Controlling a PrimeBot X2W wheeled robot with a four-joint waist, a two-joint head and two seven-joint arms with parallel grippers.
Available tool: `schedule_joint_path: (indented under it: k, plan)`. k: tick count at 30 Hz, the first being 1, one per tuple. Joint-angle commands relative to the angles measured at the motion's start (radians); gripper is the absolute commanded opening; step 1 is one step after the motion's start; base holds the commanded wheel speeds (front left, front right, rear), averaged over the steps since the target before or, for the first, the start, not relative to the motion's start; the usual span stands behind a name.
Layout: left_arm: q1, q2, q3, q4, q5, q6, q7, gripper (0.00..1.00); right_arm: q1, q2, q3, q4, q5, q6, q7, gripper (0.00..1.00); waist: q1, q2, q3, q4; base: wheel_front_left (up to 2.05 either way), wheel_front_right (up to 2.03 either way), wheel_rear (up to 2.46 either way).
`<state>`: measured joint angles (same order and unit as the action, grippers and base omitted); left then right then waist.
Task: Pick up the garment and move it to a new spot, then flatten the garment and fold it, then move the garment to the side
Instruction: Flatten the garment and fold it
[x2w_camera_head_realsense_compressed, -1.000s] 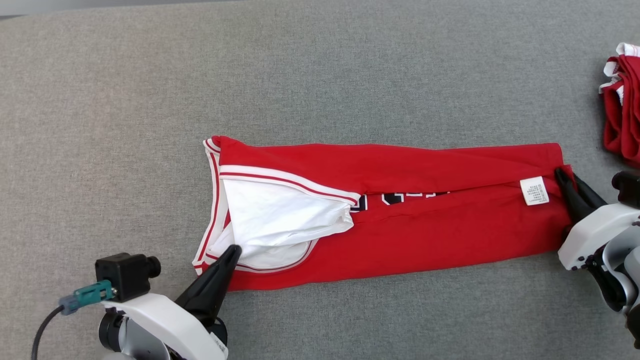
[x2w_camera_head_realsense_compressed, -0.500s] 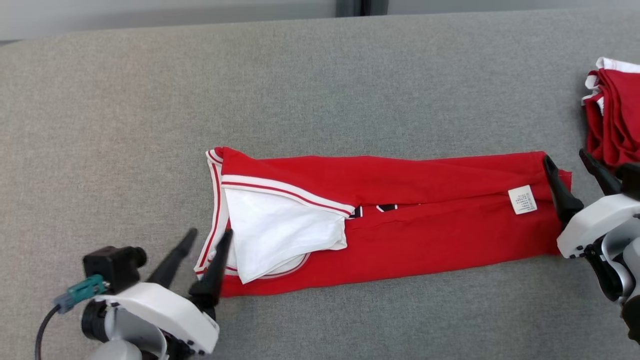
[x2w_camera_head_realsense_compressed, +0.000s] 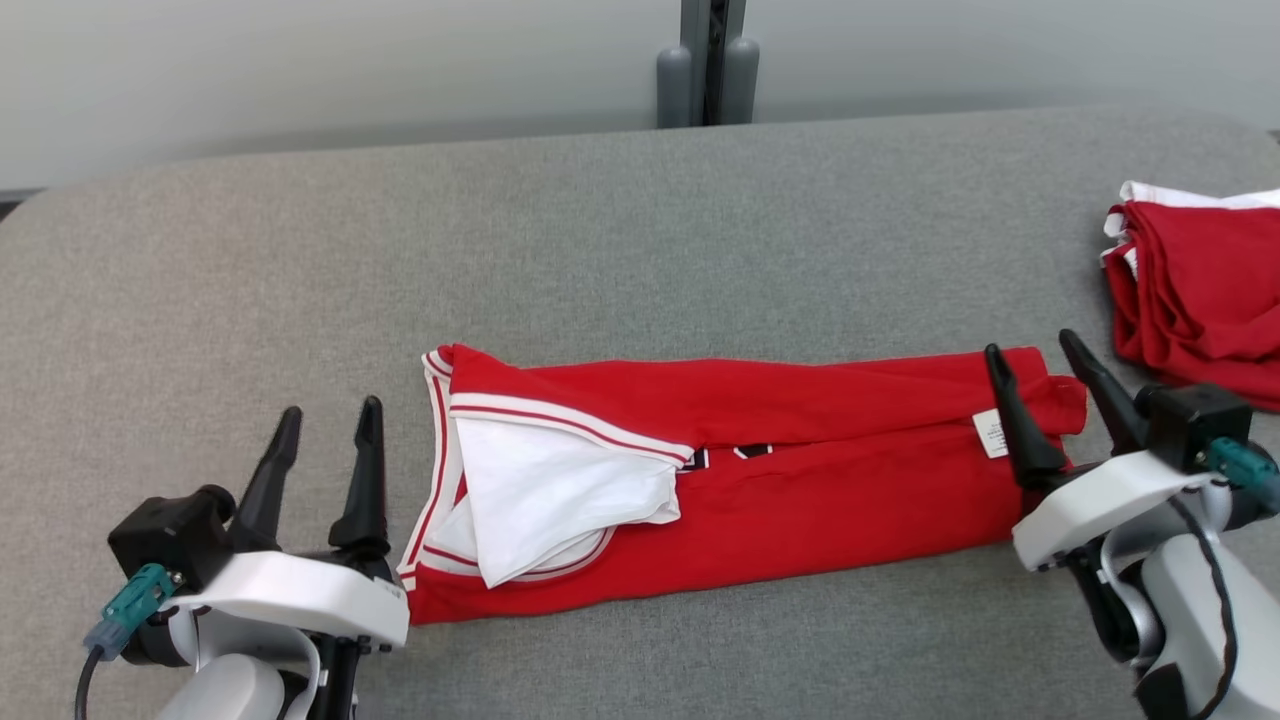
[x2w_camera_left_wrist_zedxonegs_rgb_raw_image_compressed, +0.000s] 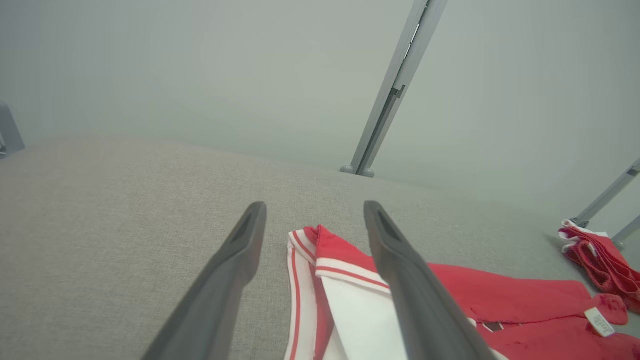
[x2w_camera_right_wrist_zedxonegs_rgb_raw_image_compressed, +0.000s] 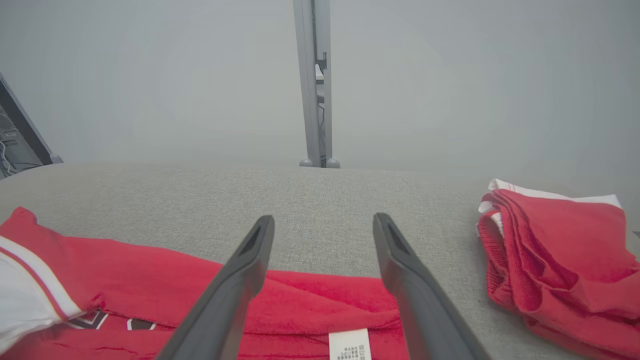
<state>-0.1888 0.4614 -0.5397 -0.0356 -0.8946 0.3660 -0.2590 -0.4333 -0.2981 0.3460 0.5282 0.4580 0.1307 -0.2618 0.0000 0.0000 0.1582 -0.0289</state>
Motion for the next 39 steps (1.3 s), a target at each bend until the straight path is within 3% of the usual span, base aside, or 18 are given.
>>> schedule_joint_path:
  k: [1, 5, 10, 13, 23, 30, 39]
  plan:
    - [0.012, -0.031, 0.044, 0.011, 0.048, -0.016, -0.006, 1.00, 0.034, 0.020, -0.024, -0.032, -0.025, 0.000, -0.004, 1.00, 0.0000, 0.0000, -0.028, -0.006, 0.00, 0.00, 0.00]
    - [0.065, -0.089, 0.110, 0.044, 0.170, -0.046, -0.006, 1.00, 0.092, 0.061, -0.046, -0.083, -0.064, 0.000, -0.004, 1.00, 0.0000, 0.0000, -0.058, -0.016, 0.00, 0.00, 0.00]
    - [0.132, -0.176, 0.195, 0.076, 0.302, -0.116, -0.006, 1.00, 0.161, 0.091, -0.071, -0.125, -0.080, 0.000, -0.004, 1.00, 0.0000, 0.0000, -0.093, -0.020, 0.00, 0.00, 0.00]
    - [0.170, -0.223, 0.240, 0.098, 0.370, -0.160, -0.006, 1.00, 0.209, 0.100, -0.082, -0.142, -0.087, 0.000, -0.004, 1.00, 0.0000, 0.0000, -0.111, -0.019, 0.00, 0.00, 0.00]
    - [0.270, -0.338, 0.344, 0.148, 0.551, -0.250, -0.006, 1.00, 0.331, 0.113, -0.127, -0.176, -0.065, 0.000, -0.004, 1.00, 0.0000, 0.0000, -0.150, -0.016, 0.00, 0.00, 0.00]
    - [0.306, -0.386, 0.413, 0.148, 0.626, -0.296, -0.006, 1.00, 0.389, 0.120, -0.143, -0.209, -0.060, 0.000, -0.004, 1.00, 0.0000, 0.0000, -0.158, -0.013, 0.00, 0.00, 0.00]
    - [0.318, -0.406, 0.447, 0.159, 0.670, -0.334, -0.007, 1.00, 0.408, 0.124, -0.140, -0.233, -0.064, 0.000, -0.004, 1.00, 0.0000, 0.0000, -0.159, -0.010, 0.00, 0.00, 0.00]
